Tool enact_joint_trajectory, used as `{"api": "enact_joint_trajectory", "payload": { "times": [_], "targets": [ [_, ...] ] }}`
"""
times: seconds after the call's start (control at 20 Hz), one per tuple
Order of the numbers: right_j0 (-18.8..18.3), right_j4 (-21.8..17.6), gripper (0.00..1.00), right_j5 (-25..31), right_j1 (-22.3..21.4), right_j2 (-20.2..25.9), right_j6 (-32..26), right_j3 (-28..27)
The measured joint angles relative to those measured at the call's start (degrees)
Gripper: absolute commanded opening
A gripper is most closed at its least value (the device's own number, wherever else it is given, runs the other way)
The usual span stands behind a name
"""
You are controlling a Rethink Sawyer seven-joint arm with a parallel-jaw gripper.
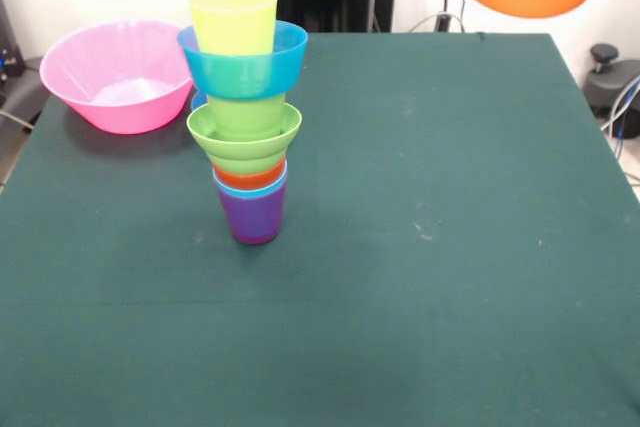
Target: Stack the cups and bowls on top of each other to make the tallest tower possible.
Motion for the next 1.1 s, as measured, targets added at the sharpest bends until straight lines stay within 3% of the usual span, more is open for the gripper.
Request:
{"api": "enact_joint_trajectory", "payload": {
  "times": [0.55,1.1],
  "targets": [
    [-1.91,-5.2,0.0,-0.09,-1.43,0.43,0.0,-1.84],
    [-10.69,-6.7,0.0,-2.52,-5.52,3.05,-1.78,1.69]
  ]
}}
